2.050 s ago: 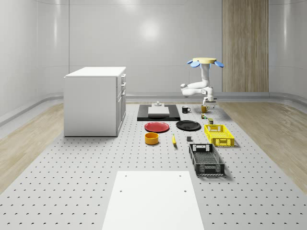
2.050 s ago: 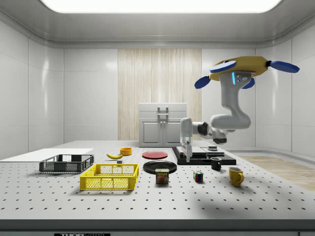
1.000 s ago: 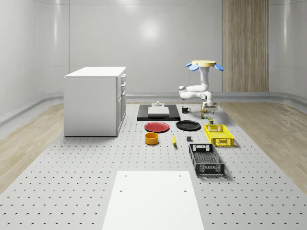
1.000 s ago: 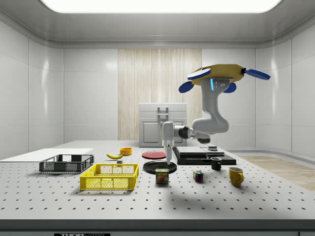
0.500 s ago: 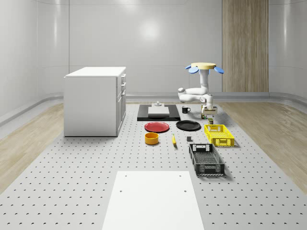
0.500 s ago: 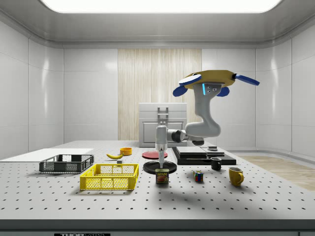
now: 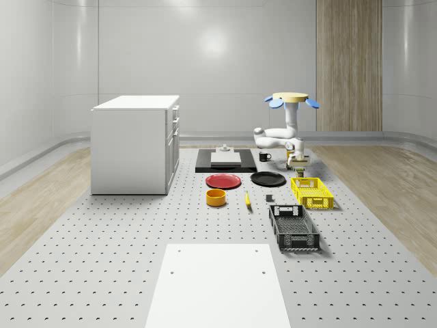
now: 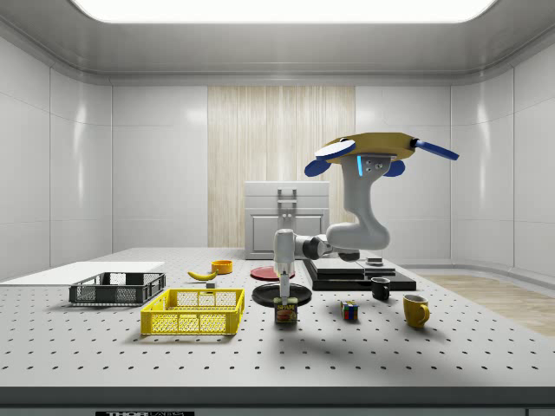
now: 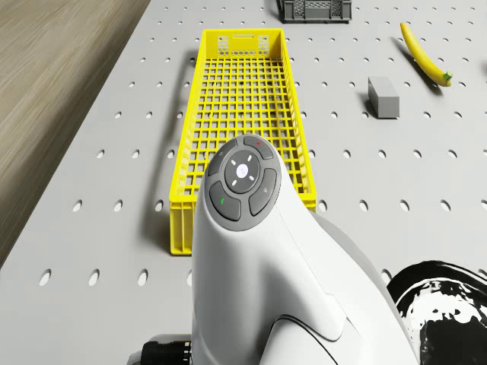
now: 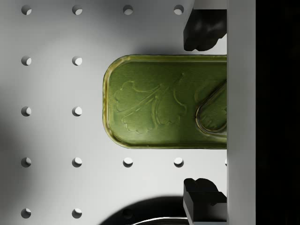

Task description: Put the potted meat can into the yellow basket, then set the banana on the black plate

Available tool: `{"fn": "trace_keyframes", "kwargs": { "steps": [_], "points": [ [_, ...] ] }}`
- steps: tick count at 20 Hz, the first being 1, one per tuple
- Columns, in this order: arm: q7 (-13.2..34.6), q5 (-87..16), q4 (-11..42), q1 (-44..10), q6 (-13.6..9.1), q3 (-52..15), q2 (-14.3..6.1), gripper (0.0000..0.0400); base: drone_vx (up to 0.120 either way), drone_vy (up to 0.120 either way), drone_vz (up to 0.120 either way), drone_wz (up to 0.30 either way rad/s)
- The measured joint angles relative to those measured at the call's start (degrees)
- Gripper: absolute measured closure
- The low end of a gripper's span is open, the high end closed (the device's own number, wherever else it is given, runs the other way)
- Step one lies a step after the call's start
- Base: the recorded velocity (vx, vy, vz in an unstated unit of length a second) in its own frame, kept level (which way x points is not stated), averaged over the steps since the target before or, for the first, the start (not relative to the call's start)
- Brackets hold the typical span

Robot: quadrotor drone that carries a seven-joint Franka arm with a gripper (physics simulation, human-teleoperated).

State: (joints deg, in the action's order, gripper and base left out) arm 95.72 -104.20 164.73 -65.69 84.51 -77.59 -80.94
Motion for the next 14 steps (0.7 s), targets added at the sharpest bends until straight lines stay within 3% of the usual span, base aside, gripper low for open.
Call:
{"fn": "trace_keyframes", "kwargs": {
  "steps": [11,14],
  "points": [
    [0.66,-3.91,-0.91,-1.16,3.00,4.47,-1.64,0.0000,0.000,0.000,0.000,0.000],
    [0.81,-4.65,-1.13,-1.44,3.56,5.32,-1.92,0.0066,0.000,0.000,0.000,0.000]
  ]
}}
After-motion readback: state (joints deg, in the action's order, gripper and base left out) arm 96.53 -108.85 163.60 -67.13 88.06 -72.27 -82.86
